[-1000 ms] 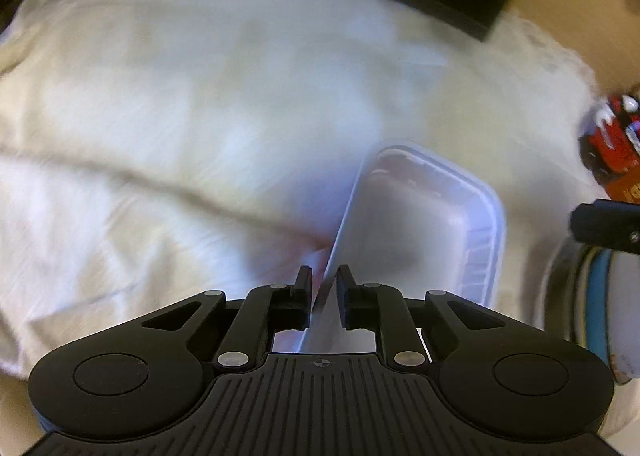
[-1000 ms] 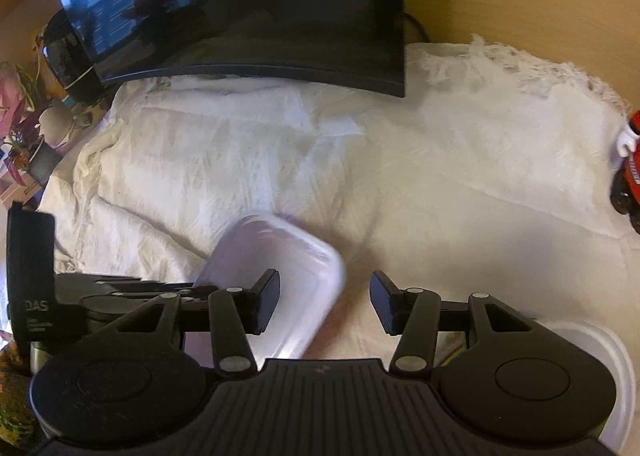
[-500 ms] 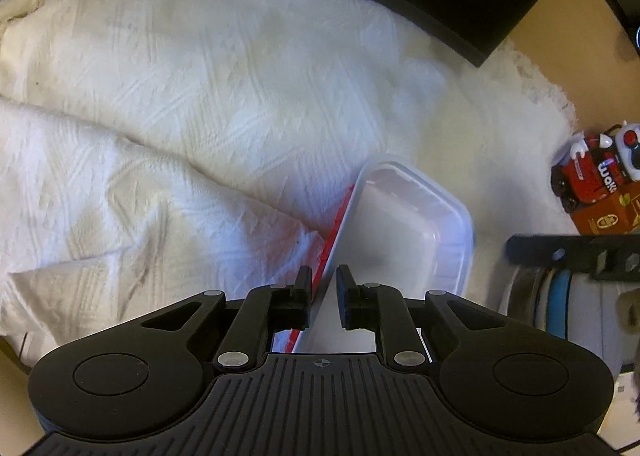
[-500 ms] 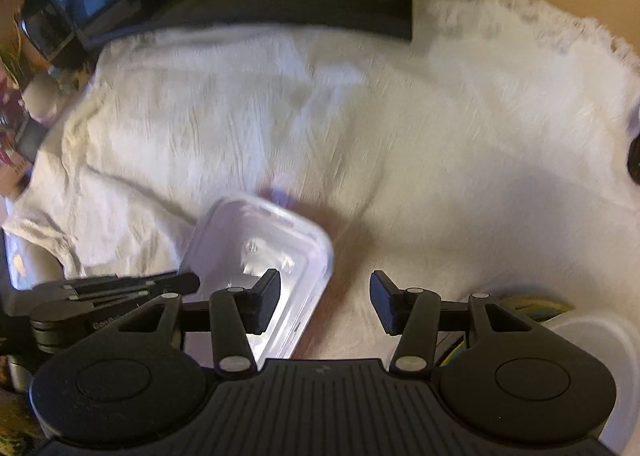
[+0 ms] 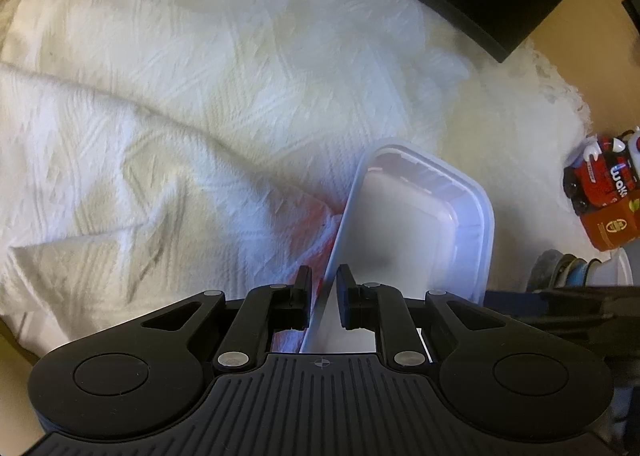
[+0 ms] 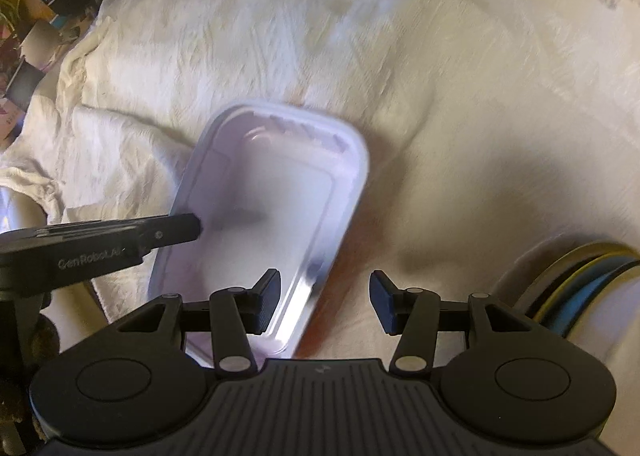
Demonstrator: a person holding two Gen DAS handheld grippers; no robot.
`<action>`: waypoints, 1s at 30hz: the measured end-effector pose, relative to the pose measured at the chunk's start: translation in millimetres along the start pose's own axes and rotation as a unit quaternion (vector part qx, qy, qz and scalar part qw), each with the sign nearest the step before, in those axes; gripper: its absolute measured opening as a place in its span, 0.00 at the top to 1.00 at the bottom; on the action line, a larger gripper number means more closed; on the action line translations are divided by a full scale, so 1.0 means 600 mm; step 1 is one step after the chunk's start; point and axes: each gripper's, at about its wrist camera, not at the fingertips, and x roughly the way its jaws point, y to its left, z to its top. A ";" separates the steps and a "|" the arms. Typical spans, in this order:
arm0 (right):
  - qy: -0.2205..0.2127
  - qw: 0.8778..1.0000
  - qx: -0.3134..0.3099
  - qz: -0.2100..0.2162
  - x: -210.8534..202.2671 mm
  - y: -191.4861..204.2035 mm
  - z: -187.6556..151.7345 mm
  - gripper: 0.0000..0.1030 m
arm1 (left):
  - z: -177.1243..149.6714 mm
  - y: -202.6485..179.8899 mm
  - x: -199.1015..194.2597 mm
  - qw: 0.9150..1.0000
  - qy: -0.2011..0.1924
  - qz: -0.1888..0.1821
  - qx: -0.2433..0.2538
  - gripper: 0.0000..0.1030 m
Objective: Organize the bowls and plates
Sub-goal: 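Move the right gripper to the white-and-red tray and grasp its rim, then lift the tray with the right gripper and carry it over the bowl stack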
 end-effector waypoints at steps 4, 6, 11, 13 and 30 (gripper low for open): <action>0.005 1.000 -0.005 0.020 0.014 0.010 -0.010 0.64 | -0.009 0.012 0.015 0.999 0.016 -0.022 -0.021 0.84; -0.002 1.000 -0.010 0.017 0.015 0.014 -0.014 0.66 | -0.012 0.015 0.021 0.999 0.023 -0.020 -0.027 0.84; -0.016 1.000 -0.008 0.006 0.016 0.017 -0.024 0.71 | -0.020 0.016 0.024 0.999 0.027 -0.019 -0.026 0.85; -0.023 1.000 0.000 0.005 0.013 0.017 -0.027 0.73 | -0.021 0.018 0.022 0.999 0.025 -0.024 -0.026 0.85; -0.198 0.975 0.075 0.059 -0.284 -0.065 -0.070 0.73 | 0.029 -0.168 -0.204 0.991 -0.080 -0.086 0.068 0.80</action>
